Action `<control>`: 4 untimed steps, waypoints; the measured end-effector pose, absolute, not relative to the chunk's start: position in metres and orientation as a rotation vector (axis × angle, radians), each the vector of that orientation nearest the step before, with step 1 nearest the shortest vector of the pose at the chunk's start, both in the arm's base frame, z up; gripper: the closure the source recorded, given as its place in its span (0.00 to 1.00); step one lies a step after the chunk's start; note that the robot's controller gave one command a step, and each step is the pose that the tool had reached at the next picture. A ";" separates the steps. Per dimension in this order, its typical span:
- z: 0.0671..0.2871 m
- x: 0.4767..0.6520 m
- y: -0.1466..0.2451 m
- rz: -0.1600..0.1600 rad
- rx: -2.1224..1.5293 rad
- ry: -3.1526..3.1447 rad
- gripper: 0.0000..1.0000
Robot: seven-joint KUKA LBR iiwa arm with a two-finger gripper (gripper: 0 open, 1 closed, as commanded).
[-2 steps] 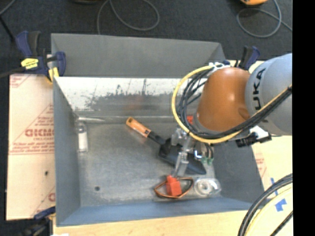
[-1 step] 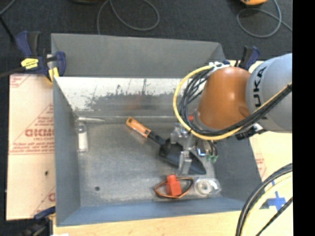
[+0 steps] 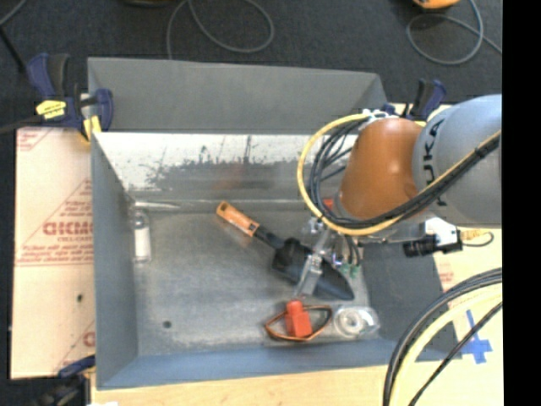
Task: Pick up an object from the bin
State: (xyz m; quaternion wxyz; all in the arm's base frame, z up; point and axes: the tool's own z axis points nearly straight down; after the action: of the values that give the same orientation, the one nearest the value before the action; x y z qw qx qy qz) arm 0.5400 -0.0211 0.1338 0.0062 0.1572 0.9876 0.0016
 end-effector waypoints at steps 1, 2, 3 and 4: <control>0.122 0.546 -0.018 0.004 0.568 3.077 0.00; 0.119 0.546 -0.019 0.001 0.218 3.123 0.00; 0.119 0.542 -0.027 0.004 0.374 3.108 0.00; 0.080 0.556 -0.017 0.002 0.610 3.076 1.00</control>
Offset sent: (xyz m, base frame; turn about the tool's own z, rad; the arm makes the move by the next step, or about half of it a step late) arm 0.0053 -0.0007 -0.0217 0.1988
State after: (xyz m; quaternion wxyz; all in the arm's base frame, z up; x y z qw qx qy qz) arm 0.5563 -0.0167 0.0795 0.0030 0.1944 0.9809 0.0006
